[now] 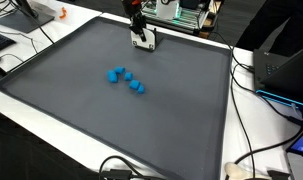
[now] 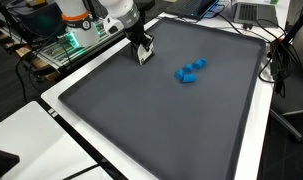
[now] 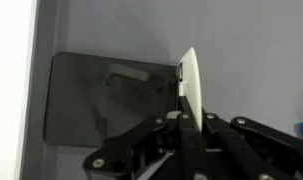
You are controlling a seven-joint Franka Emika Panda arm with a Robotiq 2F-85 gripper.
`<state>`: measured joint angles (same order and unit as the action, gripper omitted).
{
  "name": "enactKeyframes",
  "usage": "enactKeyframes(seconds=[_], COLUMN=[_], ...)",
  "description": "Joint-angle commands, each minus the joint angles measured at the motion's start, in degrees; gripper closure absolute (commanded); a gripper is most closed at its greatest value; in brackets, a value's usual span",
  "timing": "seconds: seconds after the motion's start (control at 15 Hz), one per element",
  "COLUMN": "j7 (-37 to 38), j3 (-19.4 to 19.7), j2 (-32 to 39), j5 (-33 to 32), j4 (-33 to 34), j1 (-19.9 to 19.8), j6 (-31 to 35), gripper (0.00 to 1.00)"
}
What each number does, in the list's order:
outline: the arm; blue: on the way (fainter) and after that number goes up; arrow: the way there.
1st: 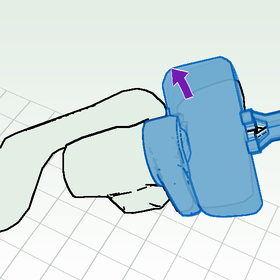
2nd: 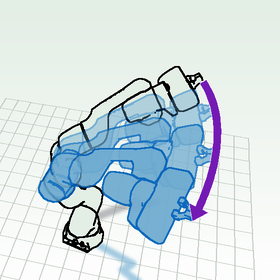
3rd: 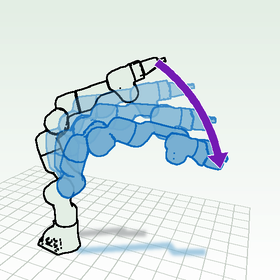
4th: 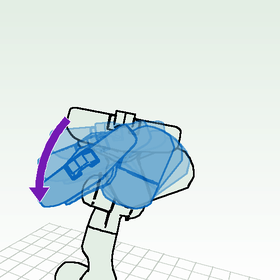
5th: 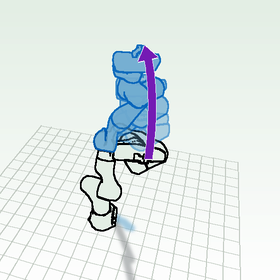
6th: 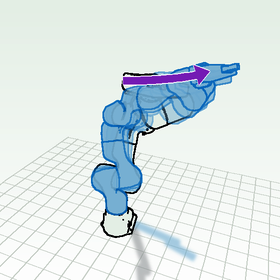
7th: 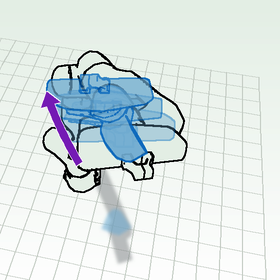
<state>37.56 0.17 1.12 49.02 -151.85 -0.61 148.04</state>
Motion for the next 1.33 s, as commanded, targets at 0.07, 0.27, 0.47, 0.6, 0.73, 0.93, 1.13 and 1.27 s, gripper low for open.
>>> enactKeyframes(seconds=[0.07, 0.27, 0.47, 0.6, 0.73, 0.93, 1.13, 1.27], j7=[2.02, 2.42, 2.00, 1.53, 1.40, 1.80, 2.30, 2.37], j3=[-0.77, -0.77, -0.56, -0.56, -0.55, -0.18, -0.16, -0.06], j2=[2.50, 3.12, 3.48, 2.64, 2.36, 1.98, 1.83, 1.77], j5=[-0.20, -0.43, -0.06, 0.14, 0.15, -0.59, -0.88, -1.00], j4=[-0.99, -1.12, -0.53, -0.44, -0.44, -0.64, -0.64, -0.67], j1=[1.09, 1.24, 1.37, 1.41, 1.47, 1.22, 1.27, 1.24], j6=[3.00, 2.41, 1.90, 1.97, 1.89, 1.53, 1.70, 1.53], gripper=[0.99, 0.63, 0.42, 0.27, 0.12, 0.00, 0.00, 0.00])
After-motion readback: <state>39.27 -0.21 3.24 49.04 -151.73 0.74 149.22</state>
